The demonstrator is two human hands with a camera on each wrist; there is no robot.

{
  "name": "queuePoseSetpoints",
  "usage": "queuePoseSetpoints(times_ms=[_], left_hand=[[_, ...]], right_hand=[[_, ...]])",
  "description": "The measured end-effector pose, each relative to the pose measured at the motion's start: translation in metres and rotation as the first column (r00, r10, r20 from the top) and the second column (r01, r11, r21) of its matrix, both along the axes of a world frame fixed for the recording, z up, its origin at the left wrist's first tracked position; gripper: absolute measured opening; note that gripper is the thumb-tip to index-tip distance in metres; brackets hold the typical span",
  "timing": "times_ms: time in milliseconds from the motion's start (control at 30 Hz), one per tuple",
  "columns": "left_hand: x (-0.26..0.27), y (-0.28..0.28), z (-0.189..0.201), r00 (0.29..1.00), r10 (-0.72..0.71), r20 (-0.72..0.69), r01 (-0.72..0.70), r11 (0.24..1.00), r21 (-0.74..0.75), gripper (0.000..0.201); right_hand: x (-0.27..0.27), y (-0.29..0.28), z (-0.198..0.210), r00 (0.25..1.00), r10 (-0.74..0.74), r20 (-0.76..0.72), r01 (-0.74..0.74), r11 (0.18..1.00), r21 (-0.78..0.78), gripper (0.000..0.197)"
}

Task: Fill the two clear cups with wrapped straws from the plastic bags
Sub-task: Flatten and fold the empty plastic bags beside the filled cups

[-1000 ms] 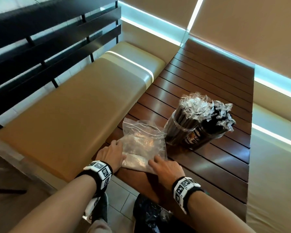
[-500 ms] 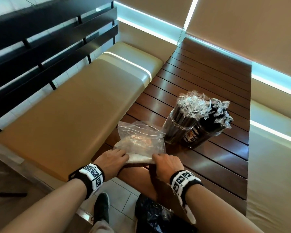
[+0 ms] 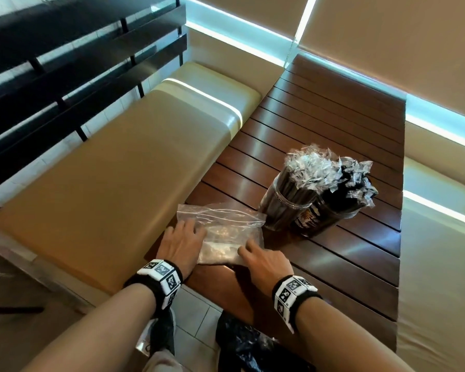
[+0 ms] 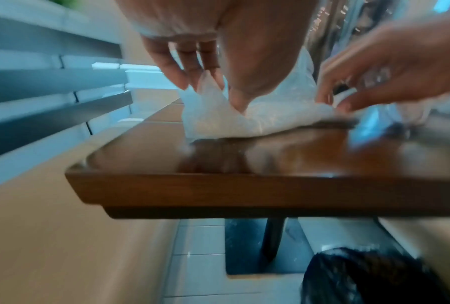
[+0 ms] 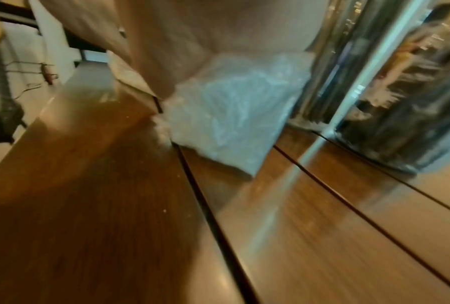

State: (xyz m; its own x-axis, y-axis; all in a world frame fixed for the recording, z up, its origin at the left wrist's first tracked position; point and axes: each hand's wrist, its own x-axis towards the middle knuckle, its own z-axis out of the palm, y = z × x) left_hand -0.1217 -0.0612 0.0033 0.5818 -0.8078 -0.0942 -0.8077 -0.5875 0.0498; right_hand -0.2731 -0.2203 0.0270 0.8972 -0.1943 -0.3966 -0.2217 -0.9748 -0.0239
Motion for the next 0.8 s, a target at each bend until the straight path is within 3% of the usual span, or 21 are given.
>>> queuePoseSetpoints(times_ms=[133, 233, 400, 533, 633, 733, 800], left_hand=[[0.01, 0.014, -0.009, 0.936, -0.327, 0.132, 0.337, 0.94, -0.057, 0.021], [0.017, 0.031, -0.008, 0.913, -0.387, 0.132, 0.39, 0.921, 0.001, 0.038], [0.014, 0.029, -0.012, 0.955, -0.269, 0.121, 0.28, 0.956, -0.084, 0.014], [0.021, 0.019, -0.005, 0.994, -0.083, -0.077, 0.07, 0.984, -0.165, 0.01], [0.02, 0.01, -0.002, 0.973, 0.054, -0.226, -0.067, 0.996, -0.054, 0.016], [0.017, 0.006, -0.006, 0.966, 0.167, -0.199, -0.18, 0.982, -0.048, 0.017], [0.016, 0.005, -0.007, 0.987, 0.124, -0.101, -0.128, 0.991, -0.028, 0.024]], right_hand=[[-0.006, -0.009, 0.004, 0.999, 0.029, -0.019, -0.029, 0.999, -0.018, 0.047], [0.005, -0.005, 0.006, 1.0, 0.002, 0.022, -0.001, 0.999, -0.036, 0.027], [0.024, -0.009, 0.01, 0.996, -0.077, 0.04, 0.077, 0.997, -0.017, 0.029], [0.034, -0.018, 0.013, 0.994, -0.111, 0.007, 0.112, 0.993, -0.028, 0.036], [0.038, -0.02, 0.012, 0.989, -0.145, -0.008, 0.144, 0.989, -0.044, 0.046], [0.038, -0.015, 0.007, 0.991, -0.094, 0.092, 0.099, 0.994, -0.049, 0.043], [0.033, -0.01, -0.001, 0.995, 0.031, 0.093, -0.027, 0.999, -0.046, 0.032]])
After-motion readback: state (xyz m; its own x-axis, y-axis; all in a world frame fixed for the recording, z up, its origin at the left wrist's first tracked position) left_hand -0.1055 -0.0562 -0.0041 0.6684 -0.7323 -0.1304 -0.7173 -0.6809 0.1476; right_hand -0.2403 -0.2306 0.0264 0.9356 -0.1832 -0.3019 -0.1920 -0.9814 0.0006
